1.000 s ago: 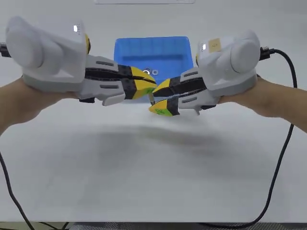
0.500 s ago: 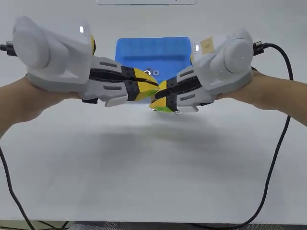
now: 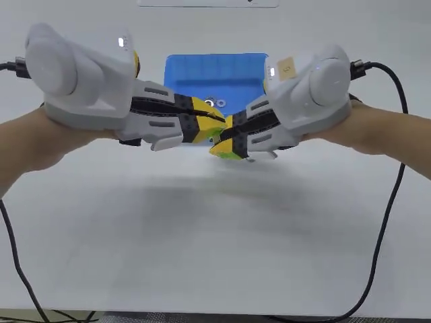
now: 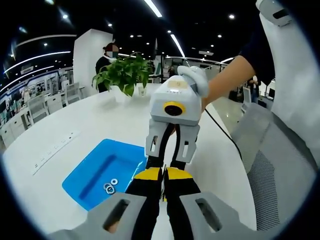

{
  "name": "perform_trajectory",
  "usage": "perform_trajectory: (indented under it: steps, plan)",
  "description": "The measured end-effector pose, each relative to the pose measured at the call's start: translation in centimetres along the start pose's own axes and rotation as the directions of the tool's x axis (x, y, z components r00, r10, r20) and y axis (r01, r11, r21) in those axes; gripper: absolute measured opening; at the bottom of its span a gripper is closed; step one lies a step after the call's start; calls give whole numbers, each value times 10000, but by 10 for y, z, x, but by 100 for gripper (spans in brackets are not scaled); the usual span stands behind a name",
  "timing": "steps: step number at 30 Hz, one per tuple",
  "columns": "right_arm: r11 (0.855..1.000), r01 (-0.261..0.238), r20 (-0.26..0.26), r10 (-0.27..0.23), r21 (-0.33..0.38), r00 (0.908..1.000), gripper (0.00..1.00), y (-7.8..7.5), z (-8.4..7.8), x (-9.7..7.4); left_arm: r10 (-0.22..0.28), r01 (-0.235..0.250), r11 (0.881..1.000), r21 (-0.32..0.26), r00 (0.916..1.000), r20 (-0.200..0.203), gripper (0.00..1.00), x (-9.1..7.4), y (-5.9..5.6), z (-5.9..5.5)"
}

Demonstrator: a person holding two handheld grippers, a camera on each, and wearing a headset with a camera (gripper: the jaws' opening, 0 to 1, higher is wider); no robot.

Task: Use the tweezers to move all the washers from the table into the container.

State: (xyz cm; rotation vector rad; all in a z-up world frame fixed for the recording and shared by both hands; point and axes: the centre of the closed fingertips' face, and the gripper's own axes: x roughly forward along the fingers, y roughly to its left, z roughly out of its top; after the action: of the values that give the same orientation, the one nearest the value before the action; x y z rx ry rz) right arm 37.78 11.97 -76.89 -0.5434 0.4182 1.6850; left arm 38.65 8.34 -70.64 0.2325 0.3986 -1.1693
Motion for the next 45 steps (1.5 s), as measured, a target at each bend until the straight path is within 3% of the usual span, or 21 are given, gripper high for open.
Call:
perform_trajectory:
  steps: [9,12,15,17,21,22,25,32,37,45]
  plan:
    - [9995,305,91,-305,2,9995,9,0,-1,-3,445,-446,9989,-131,9990,-90,7,4,-1,2]
    - [9987,428,327,-437,266,9985,9,1,0,-2,712,-709,9973,-196,9973,196,9,1,-1,6]
    - [9981,520,351,-532,337,9980,9,1,0,-2,1069,-1066,9941,-190,9942,140,17,-4,0,2]
    - [9980,518,345,-530,357,9980,9,2,1,-2,1427,-1427,9898,-33,9896,171,25,-10,2,0]
    - [9977,548,410,-564,389,9976,9,5,4,-4,1932,-1919,9805,-416,9807,307,32,-26,1,-3]
    - [9974,599,424,-616,407,9972,9,5,5,-5,2083,-2064,9769,-551,9776,297,37,-29,1,-4]
    - [9967,679,537,-702,443,9961,9,5,12,-8,2999,-2994,9499,-904,9539,-79,61,-42,4,-14]
    - [9963,830,571,-841,219,9948,9,8,28,-16,3254,-3222,9325,-1631,9455,-69,74,-53,-13,-18]
    - [9946,1041,656,-1041,48,9924,9,9,40,-25,3506,-3397,9221,-1852,9361,285,84,-54,-24,-10]
    - [9906,1364,809,-1350,-130,9875,9,6,59,-40,3702,-3573,9189,-1671,9274,530,98,-59,-33,-6]
